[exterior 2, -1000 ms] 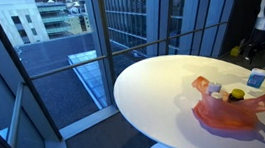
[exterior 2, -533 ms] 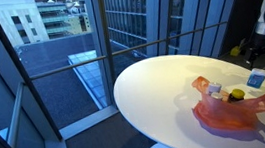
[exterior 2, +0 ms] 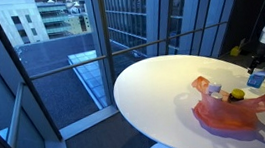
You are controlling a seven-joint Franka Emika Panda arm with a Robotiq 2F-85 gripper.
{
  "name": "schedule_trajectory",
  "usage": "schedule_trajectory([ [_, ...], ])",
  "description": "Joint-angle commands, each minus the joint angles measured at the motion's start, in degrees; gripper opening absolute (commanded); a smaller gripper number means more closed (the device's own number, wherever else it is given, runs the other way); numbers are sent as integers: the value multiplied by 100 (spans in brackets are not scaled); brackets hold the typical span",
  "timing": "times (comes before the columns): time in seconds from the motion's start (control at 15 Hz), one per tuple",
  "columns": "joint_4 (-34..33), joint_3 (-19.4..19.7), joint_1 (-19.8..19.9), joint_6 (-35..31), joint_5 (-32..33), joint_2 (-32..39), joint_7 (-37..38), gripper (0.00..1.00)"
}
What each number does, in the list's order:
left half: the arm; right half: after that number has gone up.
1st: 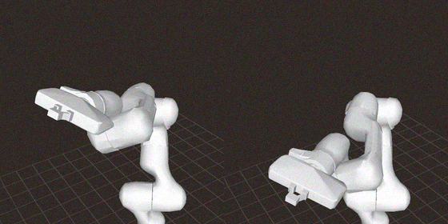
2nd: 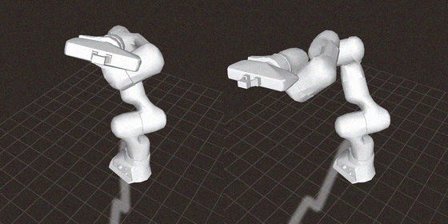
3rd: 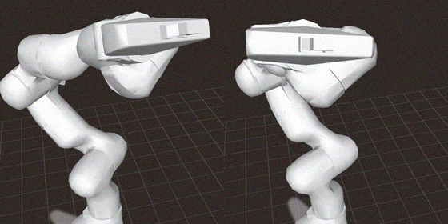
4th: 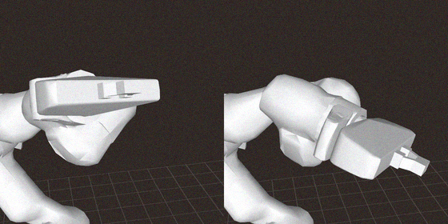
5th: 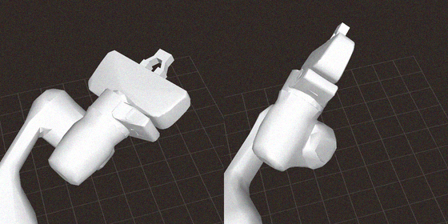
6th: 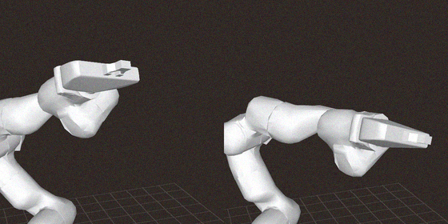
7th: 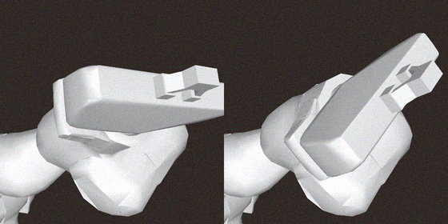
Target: Pick up the blue object on the table and place it in the plastic bag
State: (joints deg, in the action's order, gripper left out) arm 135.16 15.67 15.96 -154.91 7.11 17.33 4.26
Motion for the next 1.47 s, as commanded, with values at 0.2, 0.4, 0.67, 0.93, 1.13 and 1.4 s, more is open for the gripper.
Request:
schedule_trajectory([
  [0.2, -25, 68, 37, -475, -131, 294, -187, 56],
  [0.4, -26, 108, -54, -518, -58, 277, -129, 32],
  [0.67, -46, 211, -366, -449, 146, 89, 41, 21],
  [0.93, -131, 227, -831, -271, 377, -184, 213, 21],
  [1.13, -201, 146, -1192, -193, 625, -419, 403, 21],
  [1.4, -186, -333, -1420, 41, 453, -798, 193, 21],
])
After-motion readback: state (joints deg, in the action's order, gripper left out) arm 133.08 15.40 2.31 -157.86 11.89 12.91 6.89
